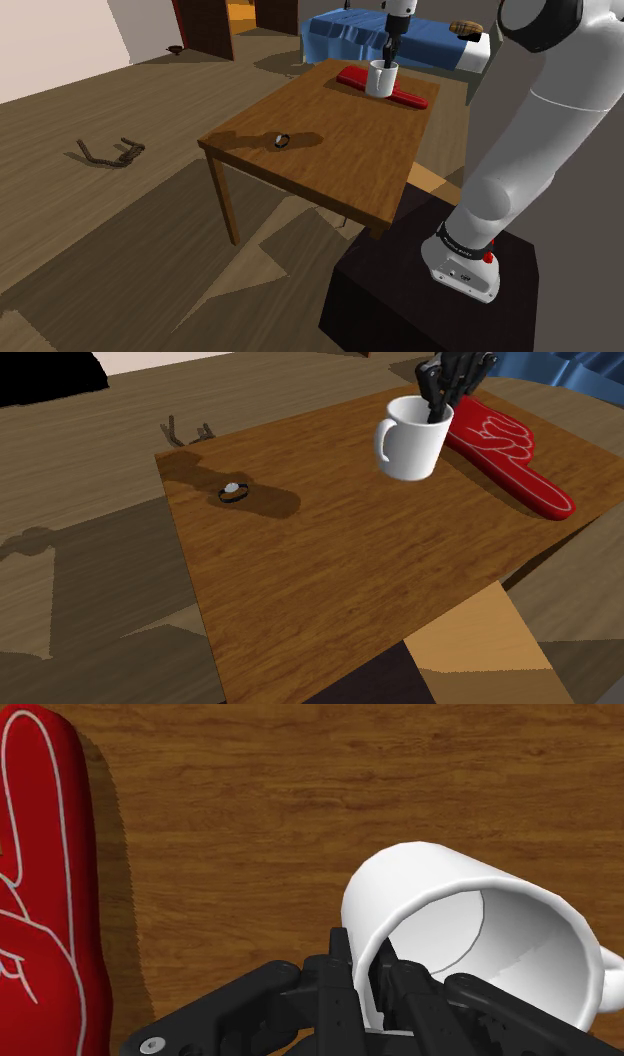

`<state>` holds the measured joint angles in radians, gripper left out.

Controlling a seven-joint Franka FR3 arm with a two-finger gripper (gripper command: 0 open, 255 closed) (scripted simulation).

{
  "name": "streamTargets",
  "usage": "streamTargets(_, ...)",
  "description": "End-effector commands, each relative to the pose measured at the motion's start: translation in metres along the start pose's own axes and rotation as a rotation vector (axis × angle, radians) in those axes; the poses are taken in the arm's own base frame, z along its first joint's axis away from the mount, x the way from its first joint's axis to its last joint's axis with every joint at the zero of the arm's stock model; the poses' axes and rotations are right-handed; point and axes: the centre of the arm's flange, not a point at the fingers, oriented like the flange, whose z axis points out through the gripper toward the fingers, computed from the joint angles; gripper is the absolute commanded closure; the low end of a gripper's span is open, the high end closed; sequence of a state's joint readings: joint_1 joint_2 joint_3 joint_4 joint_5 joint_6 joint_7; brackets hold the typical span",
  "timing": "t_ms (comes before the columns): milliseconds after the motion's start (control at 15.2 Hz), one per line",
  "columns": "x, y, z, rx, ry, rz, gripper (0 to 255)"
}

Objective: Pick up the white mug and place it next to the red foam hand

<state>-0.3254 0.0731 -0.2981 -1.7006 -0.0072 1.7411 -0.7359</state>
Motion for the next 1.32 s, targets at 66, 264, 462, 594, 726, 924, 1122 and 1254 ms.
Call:
streamTargets(66, -0.006, 0.037, 0.002, -0.001, 0.000, -0.002, 255)
streamTargets(264, -0.012, 0.076, 0.002, -0.001, 0.000, -0.002, 255)
streamTargets(462, -0.017, 0.103, 0.007, -0.001, 0.000, -0.002, 255)
streamTargets(594, -0.016, 0.103, 0.018, -0.001, 0.000, -0.002, 255)
streamTargets(726, -0.016, 0.103, 0.028, -0.001, 0.000, -0.002, 255)
streamTargets(924, -0.015, 0.103, 0.044, -0.001, 0.000, -0.002, 255)
streamTargets(1122, -0.014, 0.103, 0.060, -0.001, 0.000, -0.002, 255)
streamTargets(1254, -0.014, 0.103, 0.071, -0.001, 0.000, -0.002, 255)
